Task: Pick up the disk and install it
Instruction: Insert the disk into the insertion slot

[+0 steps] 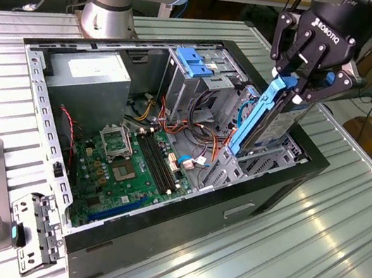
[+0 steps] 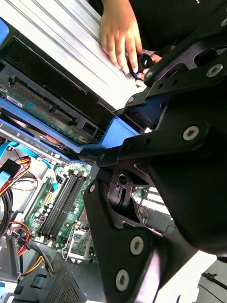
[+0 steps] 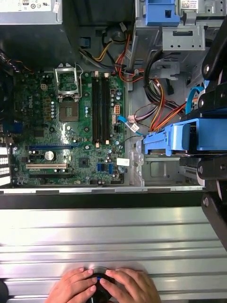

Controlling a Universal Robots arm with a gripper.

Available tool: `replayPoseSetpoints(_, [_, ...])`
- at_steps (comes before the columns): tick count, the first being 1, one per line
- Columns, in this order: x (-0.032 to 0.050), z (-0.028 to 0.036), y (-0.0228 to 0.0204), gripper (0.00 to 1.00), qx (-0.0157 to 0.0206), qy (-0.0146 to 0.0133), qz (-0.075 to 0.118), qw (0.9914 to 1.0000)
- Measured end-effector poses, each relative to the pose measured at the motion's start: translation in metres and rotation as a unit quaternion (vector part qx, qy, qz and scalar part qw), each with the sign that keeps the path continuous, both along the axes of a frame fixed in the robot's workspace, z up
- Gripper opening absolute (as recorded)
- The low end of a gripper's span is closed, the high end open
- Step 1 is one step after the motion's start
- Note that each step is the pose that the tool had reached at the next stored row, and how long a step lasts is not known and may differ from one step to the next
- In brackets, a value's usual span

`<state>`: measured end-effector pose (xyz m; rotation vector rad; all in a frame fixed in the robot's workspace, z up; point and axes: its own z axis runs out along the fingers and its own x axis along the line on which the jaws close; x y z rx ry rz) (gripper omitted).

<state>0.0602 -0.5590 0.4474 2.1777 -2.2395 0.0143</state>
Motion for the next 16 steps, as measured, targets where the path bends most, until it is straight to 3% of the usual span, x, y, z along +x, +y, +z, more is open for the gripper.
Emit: replayPoseSetpoints(16, [0.0000, -0.0112, 0.0000, 0.37, -0.0001, 0.0000, 0.000, 1.00000])
